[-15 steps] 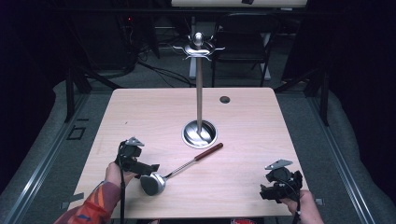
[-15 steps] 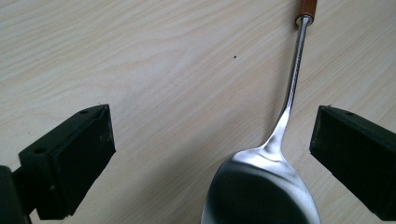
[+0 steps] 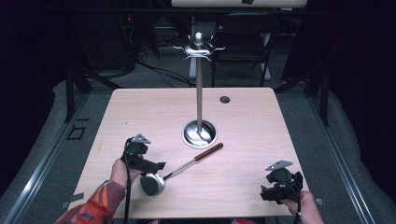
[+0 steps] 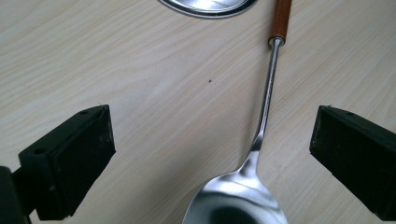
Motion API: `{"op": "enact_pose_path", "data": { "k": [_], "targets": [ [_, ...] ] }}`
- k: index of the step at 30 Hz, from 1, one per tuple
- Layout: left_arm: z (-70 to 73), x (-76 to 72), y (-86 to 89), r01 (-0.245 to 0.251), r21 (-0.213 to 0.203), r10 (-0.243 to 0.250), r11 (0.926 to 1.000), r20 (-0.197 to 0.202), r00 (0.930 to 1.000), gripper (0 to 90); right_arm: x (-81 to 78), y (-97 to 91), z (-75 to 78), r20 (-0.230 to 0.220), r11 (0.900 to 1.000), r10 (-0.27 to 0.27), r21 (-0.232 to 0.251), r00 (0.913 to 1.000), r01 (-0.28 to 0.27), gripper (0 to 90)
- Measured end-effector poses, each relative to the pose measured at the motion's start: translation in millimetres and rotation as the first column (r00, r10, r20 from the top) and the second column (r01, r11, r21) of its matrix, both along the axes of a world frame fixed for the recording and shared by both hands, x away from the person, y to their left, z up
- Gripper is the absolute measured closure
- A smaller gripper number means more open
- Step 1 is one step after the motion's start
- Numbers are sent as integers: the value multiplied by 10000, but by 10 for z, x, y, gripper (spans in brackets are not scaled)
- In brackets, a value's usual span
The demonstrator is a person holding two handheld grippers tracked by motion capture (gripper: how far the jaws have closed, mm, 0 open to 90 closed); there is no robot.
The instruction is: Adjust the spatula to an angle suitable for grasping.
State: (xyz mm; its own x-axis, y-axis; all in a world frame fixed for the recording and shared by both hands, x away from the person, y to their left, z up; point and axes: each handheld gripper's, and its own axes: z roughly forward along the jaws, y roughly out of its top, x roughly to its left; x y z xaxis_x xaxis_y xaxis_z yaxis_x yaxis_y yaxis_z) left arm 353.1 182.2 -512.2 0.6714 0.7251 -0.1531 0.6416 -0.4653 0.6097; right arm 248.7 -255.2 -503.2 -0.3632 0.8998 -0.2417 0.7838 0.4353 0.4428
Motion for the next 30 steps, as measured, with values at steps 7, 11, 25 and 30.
{"op": "enact_pose_path", "data": {
  "k": [7,11,25,30],
  "targets": [
    [14,12,-234,620,424,-623,9972,50,9980,28,-7,-7,-5,-47,10000,-28,-5,10000,28,154],
    [19,13,-336,832,563,-839,9949,111,9964,105,-12,7,-8,-62,10000,15,-47,10000,-15,154],
    [-50,46,-727,1807,1406,-1803,9734,-158,9835,375,-6,13,-9,-42,9999,-18,-108,10000,17,154],
    [-100,82,-849,2063,1797,-2027,9619,-380,9785,436,-10,8,-9,-20,10000,-7,-62,10000,7,154]
  ]
}}
